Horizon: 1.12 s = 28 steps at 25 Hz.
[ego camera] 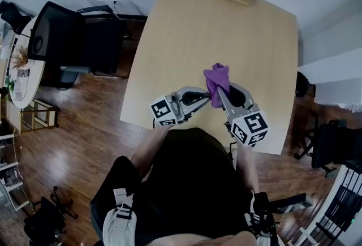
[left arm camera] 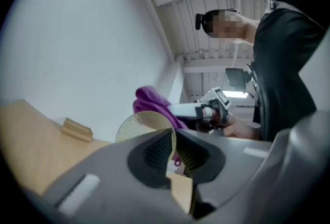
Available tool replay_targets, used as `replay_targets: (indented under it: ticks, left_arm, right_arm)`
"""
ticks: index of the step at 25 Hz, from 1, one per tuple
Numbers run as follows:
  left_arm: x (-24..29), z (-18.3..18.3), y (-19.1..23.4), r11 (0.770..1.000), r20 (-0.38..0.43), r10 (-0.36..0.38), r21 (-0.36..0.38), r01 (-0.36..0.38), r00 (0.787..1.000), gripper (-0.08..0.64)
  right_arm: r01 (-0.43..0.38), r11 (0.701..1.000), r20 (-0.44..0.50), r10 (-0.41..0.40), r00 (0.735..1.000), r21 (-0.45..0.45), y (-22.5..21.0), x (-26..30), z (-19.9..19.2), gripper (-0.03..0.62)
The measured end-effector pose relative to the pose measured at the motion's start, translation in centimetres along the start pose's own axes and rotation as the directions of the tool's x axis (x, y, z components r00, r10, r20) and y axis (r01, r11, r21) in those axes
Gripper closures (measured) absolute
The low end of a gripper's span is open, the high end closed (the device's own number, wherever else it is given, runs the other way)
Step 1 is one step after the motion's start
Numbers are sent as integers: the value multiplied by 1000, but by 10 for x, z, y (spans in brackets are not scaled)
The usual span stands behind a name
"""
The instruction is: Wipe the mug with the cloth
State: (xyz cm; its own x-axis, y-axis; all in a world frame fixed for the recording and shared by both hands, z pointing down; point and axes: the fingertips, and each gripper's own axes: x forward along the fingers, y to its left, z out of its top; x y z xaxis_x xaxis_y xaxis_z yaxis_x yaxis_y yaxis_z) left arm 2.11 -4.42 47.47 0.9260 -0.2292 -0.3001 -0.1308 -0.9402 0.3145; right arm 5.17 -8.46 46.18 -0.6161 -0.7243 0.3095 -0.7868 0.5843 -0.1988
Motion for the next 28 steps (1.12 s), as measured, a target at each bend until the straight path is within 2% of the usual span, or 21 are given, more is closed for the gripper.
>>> replay_targets:
  ticks: [3,5,8,11,16,22,25,28]
  left_arm:
    - [-11,-14,10,1000,-38,30,0,-30,999,517]
    - [-18,-37,20,999,-88,50,-7,-51,995,517]
    - [-26,-86,38,997,-174,61,-44,-70,983,517]
    - [-28,-132,51,991,-215,36,-116,-62,976,517]
    - [-37,-183,71,967,-273,49,-228,-114,961,517]
    - [-54,-215,79,941,-360,73,-285,-184,930,517]
    - [-64,-218,83,926,-366,85,-315,-209,927,516]
    - [-69,-221,87,897,-378,92,-371,-241,921,514]
  right_arm:
    - [176,982,-88,-169,982,71,-62,-8,-41,528]
    - [222,960,-126,-202,971,171,-87,-12,-69,528]
    - [162,935,-138,-123,983,315,-87,0,-100,528]
    - [103,912,-183,-32,983,398,-75,25,-137,528]
    - [115,868,-252,12,968,483,-74,50,-191,528]
    - [135,843,-305,36,952,521,-71,62,-230,528]
    - [121,831,-294,53,954,544,-65,67,-234,528]
    - [109,817,-290,74,954,567,-64,69,-238,528]
